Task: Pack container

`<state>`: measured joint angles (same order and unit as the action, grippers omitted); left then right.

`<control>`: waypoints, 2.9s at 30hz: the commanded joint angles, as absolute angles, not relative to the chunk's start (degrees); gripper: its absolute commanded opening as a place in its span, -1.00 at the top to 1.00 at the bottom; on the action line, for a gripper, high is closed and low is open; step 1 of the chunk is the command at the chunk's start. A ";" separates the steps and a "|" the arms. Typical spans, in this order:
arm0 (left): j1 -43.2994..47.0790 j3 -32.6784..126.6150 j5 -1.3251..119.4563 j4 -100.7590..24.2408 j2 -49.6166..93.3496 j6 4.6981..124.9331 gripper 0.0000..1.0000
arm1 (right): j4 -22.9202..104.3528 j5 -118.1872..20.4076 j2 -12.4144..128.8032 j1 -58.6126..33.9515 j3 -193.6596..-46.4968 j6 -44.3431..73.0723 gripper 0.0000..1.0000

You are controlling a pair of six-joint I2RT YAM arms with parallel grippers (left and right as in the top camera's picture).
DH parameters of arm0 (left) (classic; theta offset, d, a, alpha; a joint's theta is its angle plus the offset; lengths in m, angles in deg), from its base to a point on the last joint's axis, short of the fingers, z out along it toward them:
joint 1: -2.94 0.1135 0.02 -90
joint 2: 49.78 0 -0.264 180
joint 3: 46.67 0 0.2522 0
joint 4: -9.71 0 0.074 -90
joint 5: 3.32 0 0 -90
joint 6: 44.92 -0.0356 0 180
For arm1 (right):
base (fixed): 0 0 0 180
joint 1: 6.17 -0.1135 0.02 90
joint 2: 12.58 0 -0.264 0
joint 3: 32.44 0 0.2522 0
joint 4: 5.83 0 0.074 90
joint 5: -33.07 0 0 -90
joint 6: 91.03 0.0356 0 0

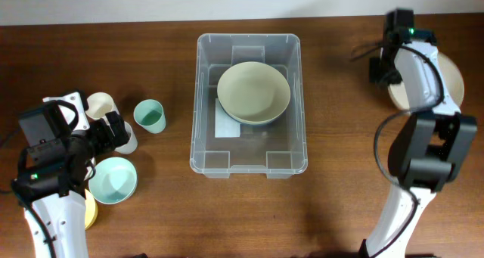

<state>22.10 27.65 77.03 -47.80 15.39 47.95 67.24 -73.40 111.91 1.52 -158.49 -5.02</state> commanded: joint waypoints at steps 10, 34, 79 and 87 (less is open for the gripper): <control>22.45 28.70 76.42 -47.84 15.52 48.06 -0.99 | 67.72 -69.73 93.61 -24.34 -161.03 -27.84 0.92; 22.45 28.70 76.42 -47.84 15.52 48.06 -0.99 | 72.86 -59.04 106.51 -42.11 -160.87 -34.03 0.45; 17.29 28.70 75.55 -47.34 15.52 48.04 -1.00 | 76.11 -37.58 111.45 -12.17 -157.95 0.05 0.47; 17.29 28.70 75.55 -47.34 15.52 48.04 -0.99 | 74.54 -33.40 111.45 -12.47 -157.95 -1.26 0.47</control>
<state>17.51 27.65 76.18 -47.58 15.39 47.95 74.76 -35.79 111.23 -12.01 -157.81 -0.15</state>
